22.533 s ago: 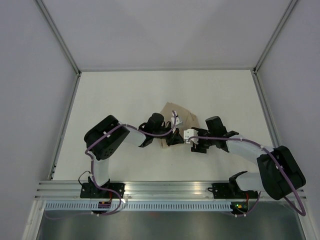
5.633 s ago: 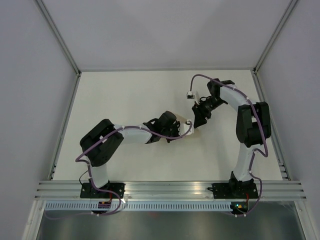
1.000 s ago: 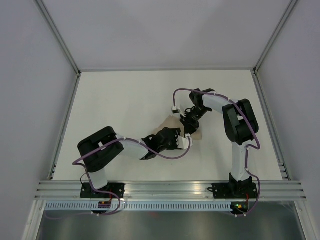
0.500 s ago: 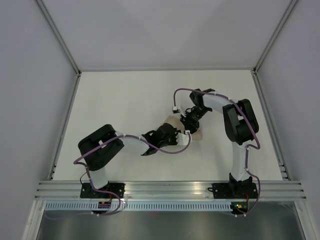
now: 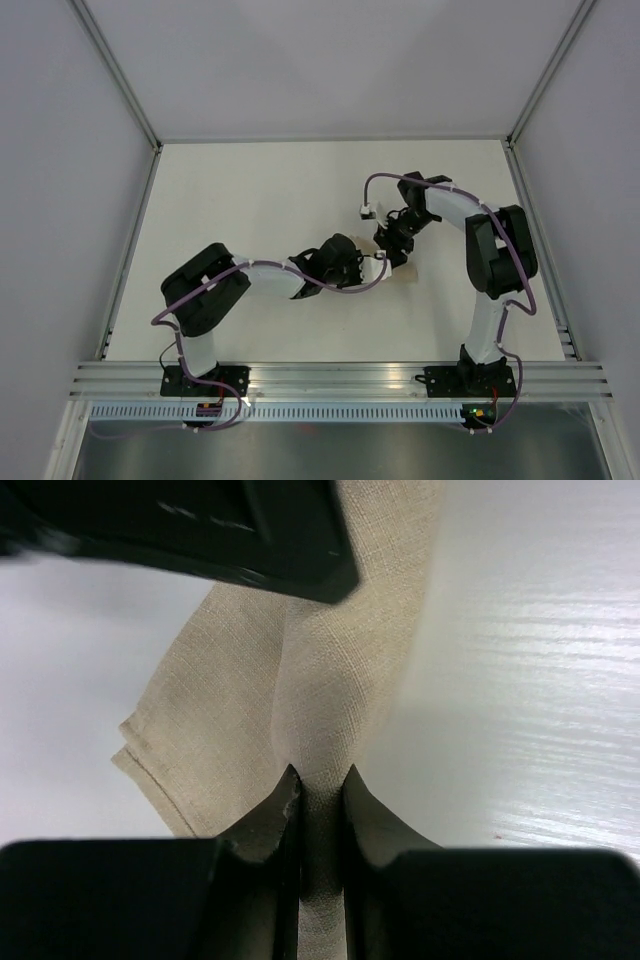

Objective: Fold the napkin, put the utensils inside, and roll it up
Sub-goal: Roll the napkin at the center of the board.

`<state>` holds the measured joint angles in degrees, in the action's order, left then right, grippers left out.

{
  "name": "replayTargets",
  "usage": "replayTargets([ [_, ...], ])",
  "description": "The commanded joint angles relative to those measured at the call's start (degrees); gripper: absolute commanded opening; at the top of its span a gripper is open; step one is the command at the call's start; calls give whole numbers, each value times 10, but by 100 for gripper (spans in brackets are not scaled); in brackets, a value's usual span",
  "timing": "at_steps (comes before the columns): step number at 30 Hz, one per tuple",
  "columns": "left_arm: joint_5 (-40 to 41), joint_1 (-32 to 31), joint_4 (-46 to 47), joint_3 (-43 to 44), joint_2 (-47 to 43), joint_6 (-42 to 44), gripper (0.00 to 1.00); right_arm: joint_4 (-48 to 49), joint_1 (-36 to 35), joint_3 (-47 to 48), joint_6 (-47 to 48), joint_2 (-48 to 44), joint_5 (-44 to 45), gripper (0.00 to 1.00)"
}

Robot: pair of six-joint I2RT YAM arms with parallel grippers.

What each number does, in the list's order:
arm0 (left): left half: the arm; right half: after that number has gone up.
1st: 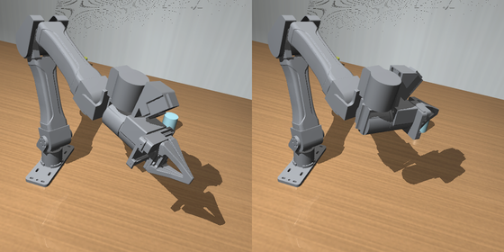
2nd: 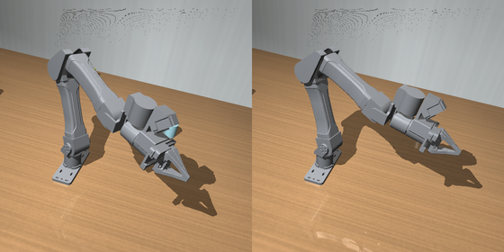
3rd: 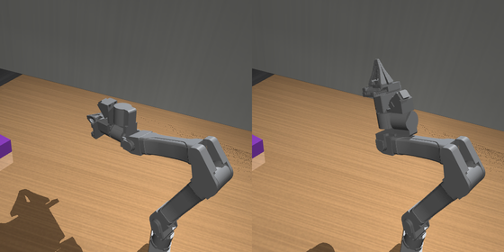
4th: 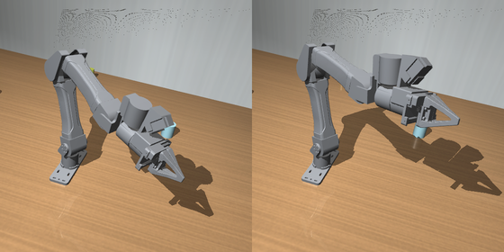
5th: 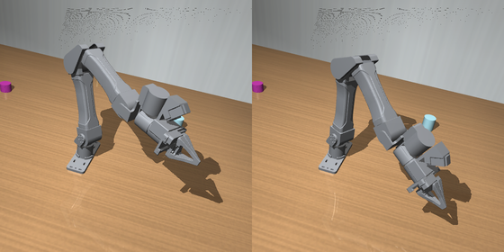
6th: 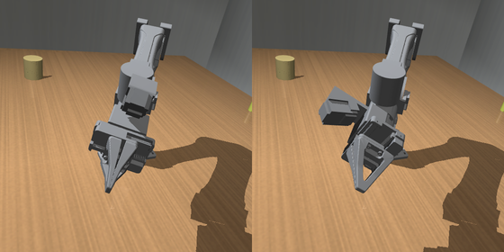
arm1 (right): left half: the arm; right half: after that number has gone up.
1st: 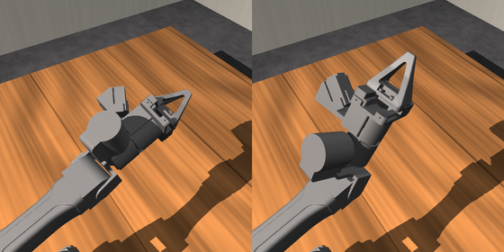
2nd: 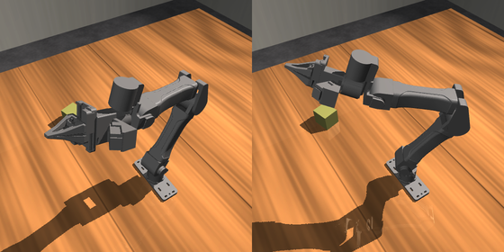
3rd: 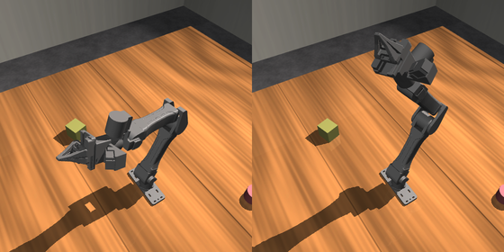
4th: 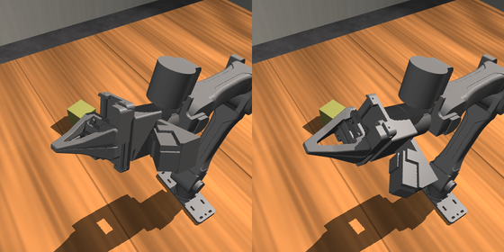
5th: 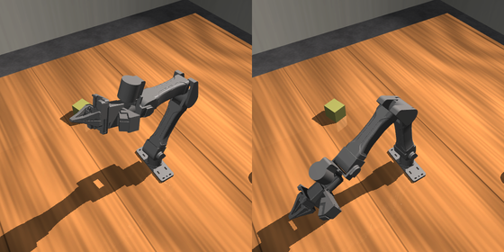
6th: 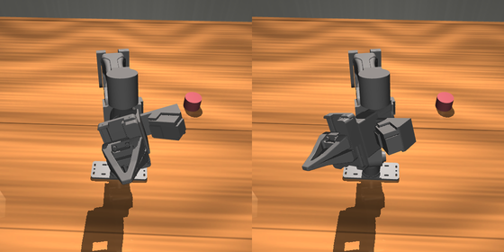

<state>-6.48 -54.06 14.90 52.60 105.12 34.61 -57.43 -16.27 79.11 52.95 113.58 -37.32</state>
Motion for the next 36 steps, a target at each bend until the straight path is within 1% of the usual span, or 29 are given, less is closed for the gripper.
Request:
replayTargets([
  [1, -102, 10, -71, 27, 22, -51, 7, 56, 34, -12, -35, -75, -18, 61],
  [3, -124, 21, -91, 46, 32, -61, 7, 101, 61, -26, -51, -112, -26, 61],
  [4, -142, 25, -108, 54, 34, -69, 7, 121, 77, -48, -71, -125, -28, 61],
  [6, -163, 36, -135, 78, 46, -77, 7, 177, 89, -75, -82, -171, -28, 62],
  [7, -178, 40, -145, 87, 52, -82, 7, 196, 94, -108, -86, -188, -24, 62],
  [8, -186, 44, -179, 97, 57, -89, 7, 217, 98, -127, -96, -206, -21, 62],
  [9, -192, 52, -191, 114, 68, -94, 7, 255, 99, -147, -98, -242, -19, 62],
  [10, -211, 55, -204, 122, 72, -97, 8, 269, 99, -183, -96, -260, -21, 64],
  [12, -228, 68, -225, 137, 85, -110, 8, 308, 98, -217, -93, -307, -23, 65],
  [13, -257, 73, -231, 140, 89, -116, 11, 312, 98, -243, -84, -318, -28, 66],
  [15, -284, 87, -254, 157, 100, -125, 13, 321, 97, -266, -58, -346, -42, 67],
  [20, -335, 106, -331, 222, 142, -131, 17, 354, 67, -346, -9, -383, -20, 68],
  [22, -346, 109, -362, 239, 155, -133, 19, 391, 49, -381, -3, -397, 15, 69],
  [25, -360, 113, -386, 262, 172, -137, 21, 441, -1, -418, -4, -405, 72, 70],
  [26, -362, 113, -390, 268, 178, -138, 21, 454, -24, -425, -5, -405, 82, 70],
  [28, -365, 113, -395, 272, 183, -140, 22, 484, -45, -437, -8, -400, 102, 70],
  [36, -369, 114, -406, 291, 199, -147, 24, 499, -68, -436, -5, -377, 124, 70],
])
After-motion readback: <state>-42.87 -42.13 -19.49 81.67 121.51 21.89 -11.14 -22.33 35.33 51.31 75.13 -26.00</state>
